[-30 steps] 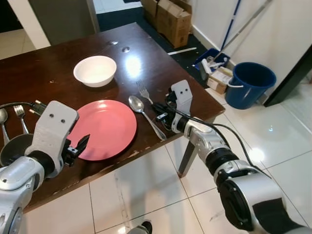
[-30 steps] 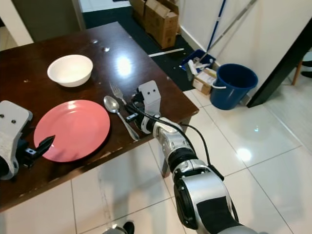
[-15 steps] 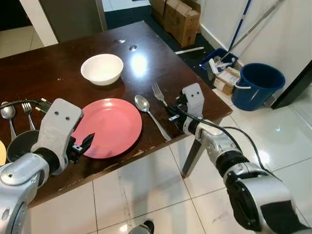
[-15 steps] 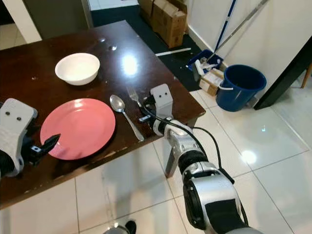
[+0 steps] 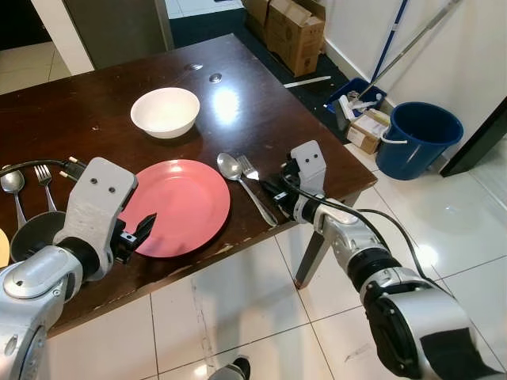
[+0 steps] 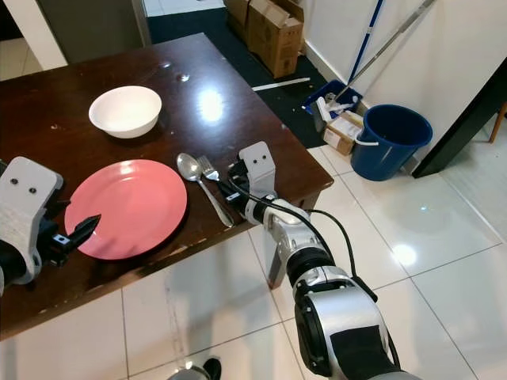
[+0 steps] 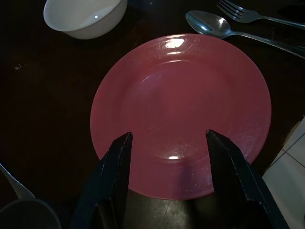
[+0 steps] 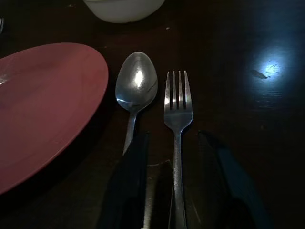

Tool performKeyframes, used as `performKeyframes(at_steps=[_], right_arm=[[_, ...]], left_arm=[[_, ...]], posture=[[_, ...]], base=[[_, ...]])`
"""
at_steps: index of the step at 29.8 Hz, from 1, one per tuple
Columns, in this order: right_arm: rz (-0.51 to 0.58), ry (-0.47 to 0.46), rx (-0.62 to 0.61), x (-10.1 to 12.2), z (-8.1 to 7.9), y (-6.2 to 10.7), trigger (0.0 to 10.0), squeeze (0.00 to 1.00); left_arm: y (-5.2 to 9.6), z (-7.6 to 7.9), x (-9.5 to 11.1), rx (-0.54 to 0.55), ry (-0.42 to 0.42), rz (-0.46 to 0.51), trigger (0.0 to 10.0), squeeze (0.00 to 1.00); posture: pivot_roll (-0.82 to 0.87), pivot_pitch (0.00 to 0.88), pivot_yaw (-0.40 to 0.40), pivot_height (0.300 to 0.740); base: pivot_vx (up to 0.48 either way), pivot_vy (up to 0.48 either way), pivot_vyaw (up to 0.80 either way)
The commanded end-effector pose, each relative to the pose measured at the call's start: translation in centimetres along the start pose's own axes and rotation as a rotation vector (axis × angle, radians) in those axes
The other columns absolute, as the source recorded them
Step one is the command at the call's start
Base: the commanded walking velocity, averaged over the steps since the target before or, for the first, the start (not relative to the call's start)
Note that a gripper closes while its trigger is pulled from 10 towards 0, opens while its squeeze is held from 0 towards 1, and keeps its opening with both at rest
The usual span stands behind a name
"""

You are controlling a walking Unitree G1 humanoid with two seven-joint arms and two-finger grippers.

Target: Setting the table

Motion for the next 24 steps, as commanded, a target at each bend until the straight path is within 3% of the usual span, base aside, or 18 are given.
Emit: performKeyframes(at_steps=[1, 2, 4, 14, 18, 19, 24], right_arm=[[0.008, 0.013, 0.003, 0.3, 0.0, -0.1, 10.0, 1.0], [0.01, 0.023, -0.009, 0.4, 0.3, 0.0, 10.0, 1.0], [0.023, 0.031, -0.031, 0.8, 0.9, 0.2, 10.0, 0.0], [0.154, 0.057, -0.13, 2.6, 3.3, 1.7, 10.0, 0.0], [0.247, 0.028, -0.163, 2.5, 2.4, 3.3, 10.0, 0.0], [0.279, 0.004, -0.192, 2.2, 1.3, 4.4, 10.0, 0.0], [0.301, -0.044, -0.262, 1.7, 0.0, 6.0, 10.0, 0.0]], left_arm=[[-0.3, 0.2, -0.6, -0.003, 0.008, -0.018, 10.0, 0.0], [-0.4, 0.4, -0.6, -0.006, 0.012, -0.015, 10.0, 0.0], [-0.7, 0.6, -0.5, -0.009, 0.018, -0.01, 10.0, 0.0], [-2.2, 2.2, -0.5, -0.036, 0.072, 0.027, 10.0, 0.0], [-3.3, 3.5, -0.2, -0.062, 0.116, 0.062, 10.0, 0.0], [-3.8, 3.9, -0.1, -0.072, 0.138, 0.078, 10.0, 0.0], [-4.5, 4.2, -0.3, -0.067, 0.172, 0.097, 10.0, 0.0]], posture=[[0.32, 0.183, 0.131, 0.74], [0.31, 0.179, 0.128, 0.74], [0.29, 0.174, 0.122, 0.74], [0.22, 0.137, 0.099, 0.74], [0.15, 0.108, 0.093, 0.74], [0.12, 0.092, 0.092, 0.74], [0.08, 0.068, 0.083, 0.74]], base=[[0.0, 0.0, 0.0], [0.0, 0.0, 0.0], [0.0, 0.0, 0.0], [0.0, 0.0, 0.0], [0.0, 0.0, 0.0], [0.0, 0.0, 0.0], [0.0, 0.0, 0.0]])
Point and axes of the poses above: a point about 5 cm out from each wrist's last joint towards the gripper, its own y axis pointing back from the gripper into the wrist, its own x axis along the axis of the wrist's last joint, z = x × y, the point moved 6 cm from there along -y, pointing out of the wrist towards the gripper, and after that the axes turned 6 degrees about y, right-handed, at the moved point
